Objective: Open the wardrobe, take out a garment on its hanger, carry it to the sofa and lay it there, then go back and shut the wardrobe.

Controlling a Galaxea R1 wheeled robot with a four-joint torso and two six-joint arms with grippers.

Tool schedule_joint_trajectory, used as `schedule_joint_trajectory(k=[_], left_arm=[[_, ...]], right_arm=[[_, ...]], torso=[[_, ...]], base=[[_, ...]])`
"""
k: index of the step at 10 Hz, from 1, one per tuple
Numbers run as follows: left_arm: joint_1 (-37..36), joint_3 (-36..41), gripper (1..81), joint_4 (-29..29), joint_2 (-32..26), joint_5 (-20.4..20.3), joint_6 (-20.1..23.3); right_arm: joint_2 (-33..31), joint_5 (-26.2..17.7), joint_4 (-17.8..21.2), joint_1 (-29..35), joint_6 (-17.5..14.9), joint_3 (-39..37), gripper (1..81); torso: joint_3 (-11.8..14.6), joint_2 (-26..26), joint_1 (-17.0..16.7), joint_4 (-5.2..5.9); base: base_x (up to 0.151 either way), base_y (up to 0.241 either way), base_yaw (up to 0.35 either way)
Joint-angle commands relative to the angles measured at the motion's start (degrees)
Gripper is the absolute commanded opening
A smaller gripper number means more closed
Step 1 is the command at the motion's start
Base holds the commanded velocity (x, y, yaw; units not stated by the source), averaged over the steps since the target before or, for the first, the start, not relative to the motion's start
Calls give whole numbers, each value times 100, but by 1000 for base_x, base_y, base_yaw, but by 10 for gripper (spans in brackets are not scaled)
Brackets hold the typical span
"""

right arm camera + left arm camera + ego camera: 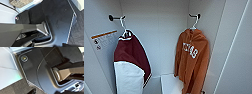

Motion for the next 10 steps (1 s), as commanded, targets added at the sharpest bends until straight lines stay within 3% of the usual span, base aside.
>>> schedule_joint_trajectory(k=[1, 2, 4, 5, 6, 8, 9, 10], left_arm=[[-298, -13, 811, -207, 6, 314, 92], [-342, -5, 811, -364, 6, 340, 460], [-377, 13, 811, -1393, 14, 314, 1718], [-438, 13, 811, -1622, 23, 322, 2001], [-439, 13, 811, -1684, 75, 367, 1991], [-473, 13, 811, -1623, 76, 305, 2018], [-570, -5, 811, -1605, 85, 314, 2062], [-711, 21, 811, -1605, 67, 314, 2071]], right_arm=[[5, -266, -61, 218, -4, 21, 811], [14, -267, -61, 218, -4, 21, 811], [5, -258, -61, 218, -4, 21, 811], [5, -259, -61, 210, -4, 21, 811], [-30, -267, -61, 184, -13, 13, 811], [-153, -258, -17, 139, 4, 3, 811], [-153, -258, -17, 122, -4, -5, 811], [-153, -249, -34, 113, -4, 30, 811]], torso=[[0, 0, 3, 0], [2, 0, 3, 2], [2, 0, 3, 2], [2, 0, 3, 2], [2, 0, 3, -356], [2, 0, 3, -588], [2, 0, 3, -308], [2, 0, 3, -468]], base=[[0, 0, 0], [0, 0, 0], [0, 0, 0], [0, 0, 0], [0, 0, 0], [0, 0, 0], [0, 0, 0], [0, 0, 0]])
